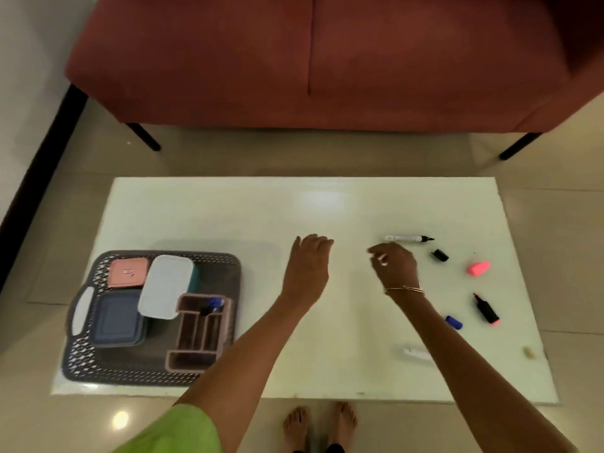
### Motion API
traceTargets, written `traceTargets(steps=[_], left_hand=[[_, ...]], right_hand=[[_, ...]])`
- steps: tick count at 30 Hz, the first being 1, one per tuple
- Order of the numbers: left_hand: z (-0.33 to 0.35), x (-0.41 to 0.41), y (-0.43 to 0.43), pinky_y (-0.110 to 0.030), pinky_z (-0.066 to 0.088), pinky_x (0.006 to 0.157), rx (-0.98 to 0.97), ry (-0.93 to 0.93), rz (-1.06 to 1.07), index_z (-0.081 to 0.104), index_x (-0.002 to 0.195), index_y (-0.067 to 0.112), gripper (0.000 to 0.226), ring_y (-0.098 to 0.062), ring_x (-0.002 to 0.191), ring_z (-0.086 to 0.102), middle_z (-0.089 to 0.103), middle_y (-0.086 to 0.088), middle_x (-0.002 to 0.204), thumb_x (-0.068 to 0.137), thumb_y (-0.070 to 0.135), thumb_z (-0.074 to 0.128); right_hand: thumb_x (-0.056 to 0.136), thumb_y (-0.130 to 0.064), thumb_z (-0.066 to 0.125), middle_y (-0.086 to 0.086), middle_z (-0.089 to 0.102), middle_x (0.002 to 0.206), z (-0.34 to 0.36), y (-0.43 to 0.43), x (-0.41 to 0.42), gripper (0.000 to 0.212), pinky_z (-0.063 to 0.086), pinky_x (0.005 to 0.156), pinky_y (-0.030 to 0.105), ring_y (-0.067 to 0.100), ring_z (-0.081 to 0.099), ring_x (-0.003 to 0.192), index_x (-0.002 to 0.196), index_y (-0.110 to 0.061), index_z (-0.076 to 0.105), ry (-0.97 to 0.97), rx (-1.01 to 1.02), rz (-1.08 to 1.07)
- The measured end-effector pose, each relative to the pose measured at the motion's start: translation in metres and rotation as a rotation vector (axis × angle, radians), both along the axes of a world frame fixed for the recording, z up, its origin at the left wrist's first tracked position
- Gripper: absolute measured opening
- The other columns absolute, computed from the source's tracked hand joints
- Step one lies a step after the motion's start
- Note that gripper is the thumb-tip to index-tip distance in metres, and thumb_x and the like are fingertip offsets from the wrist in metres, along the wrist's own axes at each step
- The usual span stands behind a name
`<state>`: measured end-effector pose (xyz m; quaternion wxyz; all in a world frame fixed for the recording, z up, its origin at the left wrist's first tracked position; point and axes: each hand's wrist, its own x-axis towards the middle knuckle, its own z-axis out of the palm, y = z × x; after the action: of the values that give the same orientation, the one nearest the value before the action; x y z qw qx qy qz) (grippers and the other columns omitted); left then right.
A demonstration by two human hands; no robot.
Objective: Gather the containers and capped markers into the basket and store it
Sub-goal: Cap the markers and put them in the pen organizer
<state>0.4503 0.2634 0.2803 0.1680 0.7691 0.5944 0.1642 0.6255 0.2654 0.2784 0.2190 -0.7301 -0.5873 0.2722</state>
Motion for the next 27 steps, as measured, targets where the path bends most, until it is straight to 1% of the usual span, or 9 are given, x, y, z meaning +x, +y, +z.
traceTargets(steps=[2, 4, 9, 11, 14, 16, 19, 23, 27], left_hand=[[-0.023, 0.043, 0.012, -0.051, 0.038, 0.102, -0.03, 0.002, -0.068, 0.06, 0.114, 0.003, 0.043, -0.032, 0.111, 0.058, 0.066, -0.016, 0.113, 0.073, -0.011, 0.054], [-0.045, 0.082, 0.026, -0.048, 0.033, 0.105, -0.083, 0.033, -0.136, 0.056, 0.119, 0.003, 0.041, -0.031, 0.118, 0.052, 0.061, -0.016, 0.12, 0.08, -0.008, 0.051], [-0.088, 0.151, 0.066, -0.042, 0.037, 0.098, -0.091, 0.137, -0.26, 0.055, 0.113, 0.004, 0.033, -0.031, 0.108, 0.054, 0.061, -0.013, 0.114, 0.081, -0.005, 0.054], [-0.1, 0.167, 0.075, -0.041, 0.04, 0.094, -0.077, 0.188, -0.289, 0.056, 0.109, 0.005, 0.032, -0.031, 0.103, 0.055, 0.062, -0.011, 0.108, 0.078, -0.004, 0.059], [-0.114, 0.181, 0.081, -0.042, 0.038, 0.098, -0.078, 0.281, -0.314, 0.054, 0.113, 0.008, 0.04, -0.029, 0.107, 0.053, 0.059, -0.009, 0.114, 0.075, 0.002, 0.067], [-0.117, 0.183, 0.08, -0.038, 0.04, 0.092, -0.061, 0.318, -0.318, 0.055, 0.107, 0.01, 0.031, -0.028, 0.103, 0.052, 0.058, -0.007, 0.11, 0.078, 0.001, 0.063], [-0.112, 0.185, 0.077, -0.035, 0.04, 0.078, -0.074, 0.3, -0.296, 0.056, 0.101, 0.007, 0.033, -0.028, 0.098, 0.051, 0.056, -0.009, 0.105, 0.073, -0.009, 0.056], [-0.098, 0.18, 0.072, -0.036, 0.041, 0.072, -0.137, 0.236, -0.245, 0.057, 0.103, 0.005, 0.037, -0.029, 0.089, 0.054, 0.054, -0.012, 0.104, 0.073, -0.015, 0.053], [-0.083, 0.17, 0.064, -0.035, 0.043, 0.065, -0.113, 0.209, -0.28, 0.06, 0.094, 0.006, 0.032, -0.028, 0.078, 0.056, 0.056, -0.011, 0.094, 0.071, -0.015, 0.056]], right_hand=[[0.074, 0.0, 0.065, 0.024, 0.069, 0.094, -0.016, 0.002, 0.057, 0.02, 0.049, 0.08, 0.042, 0.038, 0.065, 0.087, 0.094, -0.001, 0.069, -0.055, -0.041, -0.173], [0.075, -0.008, 0.07, 0.027, 0.065, 0.101, -0.035, 0.005, 0.103, 0.031, 0.047, 0.085, 0.045, 0.041, 0.062, 0.093, 0.104, 0.001, 0.065, -0.085, -0.09, -0.285], [0.073, -0.02, 0.076, 0.027, 0.06, 0.112, -0.082, 0.007, 0.149, 0.051, 0.046, 0.091, 0.049, 0.042, 0.057, 0.101, 0.115, 0.001, 0.058, -0.113, -0.172, -0.252], [0.073, -0.02, 0.075, 0.026, 0.06, 0.108, -0.095, 0.008, 0.153, 0.049, 0.048, 0.086, 0.047, 0.042, 0.059, 0.096, 0.114, 0.0, 0.059, -0.132, -0.15, -0.238], [0.074, -0.017, 0.074, 0.024, 0.06, 0.101, -0.107, 0.013, 0.158, 0.039, 0.048, 0.08, 0.043, 0.04, 0.059, 0.091, 0.108, -0.002, 0.064, -0.165, -0.128, -0.247], [0.076, -0.013, 0.072, 0.024, 0.06, 0.098, -0.11, 0.016, 0.159, 0.028, 0.047, 0.078, 0.04, 0.039, 0.059, 0.09, 0.102, -0.004, 0.067, -0.16, -0.107, -0.24], [0.076, -0.008, 0.069, 0.022, 0.065, 0.091, -0.11, 0.018, 0.165, 0.017, 0.046, 0.077, 0.034, 0.037, 0.061, 0.084, 0.093, -0.005, 0.071, -0.125, -0.072, -0.234], [0.075, -0.009, 0.071, 0.017, 0.072, 0.089, -0.098, 0.022, 0.171, 0.014, 0.048, 0.081, 0.036, 0.033, 0.065, 0.082, 0.089, -0.008, 0.073, -0.067, -0.037, -0.222], [0.075, -0.005, 0.071, 0.018, 0.073, 0.087, -0.08, 0.023, 0.165, 0.014, 0.052, 0.081, 0.04, 0.033, 0.066, 0.081, 0.089, -0.006, 0.072, -0.023, 0.017, -0.164]])
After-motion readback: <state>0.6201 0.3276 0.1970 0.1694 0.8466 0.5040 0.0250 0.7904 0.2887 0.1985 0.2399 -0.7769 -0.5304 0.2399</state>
